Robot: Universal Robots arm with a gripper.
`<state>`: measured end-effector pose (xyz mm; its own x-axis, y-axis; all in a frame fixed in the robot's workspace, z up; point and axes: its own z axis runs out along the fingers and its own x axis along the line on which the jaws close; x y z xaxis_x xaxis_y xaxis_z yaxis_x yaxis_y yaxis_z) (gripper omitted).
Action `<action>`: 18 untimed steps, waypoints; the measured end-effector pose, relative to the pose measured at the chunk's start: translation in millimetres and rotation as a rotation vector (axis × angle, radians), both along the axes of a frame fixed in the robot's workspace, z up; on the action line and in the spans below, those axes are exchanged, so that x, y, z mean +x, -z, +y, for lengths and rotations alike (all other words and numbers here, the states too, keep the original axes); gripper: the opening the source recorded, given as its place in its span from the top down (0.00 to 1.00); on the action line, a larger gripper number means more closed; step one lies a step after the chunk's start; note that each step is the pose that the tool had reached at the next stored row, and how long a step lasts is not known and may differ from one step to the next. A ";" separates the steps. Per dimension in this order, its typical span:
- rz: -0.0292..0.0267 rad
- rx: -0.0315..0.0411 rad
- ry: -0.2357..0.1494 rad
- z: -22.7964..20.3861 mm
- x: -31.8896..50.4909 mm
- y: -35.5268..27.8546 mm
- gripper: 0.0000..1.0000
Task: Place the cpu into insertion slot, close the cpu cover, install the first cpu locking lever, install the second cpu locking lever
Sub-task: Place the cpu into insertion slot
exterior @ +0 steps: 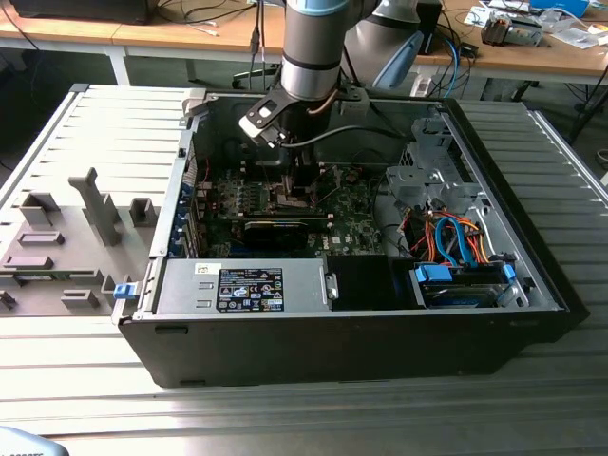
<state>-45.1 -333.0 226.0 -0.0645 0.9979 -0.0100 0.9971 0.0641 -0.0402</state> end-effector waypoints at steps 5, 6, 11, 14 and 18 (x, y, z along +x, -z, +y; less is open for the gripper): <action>0.0001 -0.0001 0.000 0.0 -0.3 1.8 0.45; 0.0000 0.0000 0.000 0.0 -0.3 2.0 0.45; 0.0000 0.0000 0.000 0.0 -0.4 3.2 0.45; 0.0001 0.0000 0.000 0.0 -0.5 3.9 0.45; -0.0001 0.0001 0.000 0.0 -1.3 7.8 0.45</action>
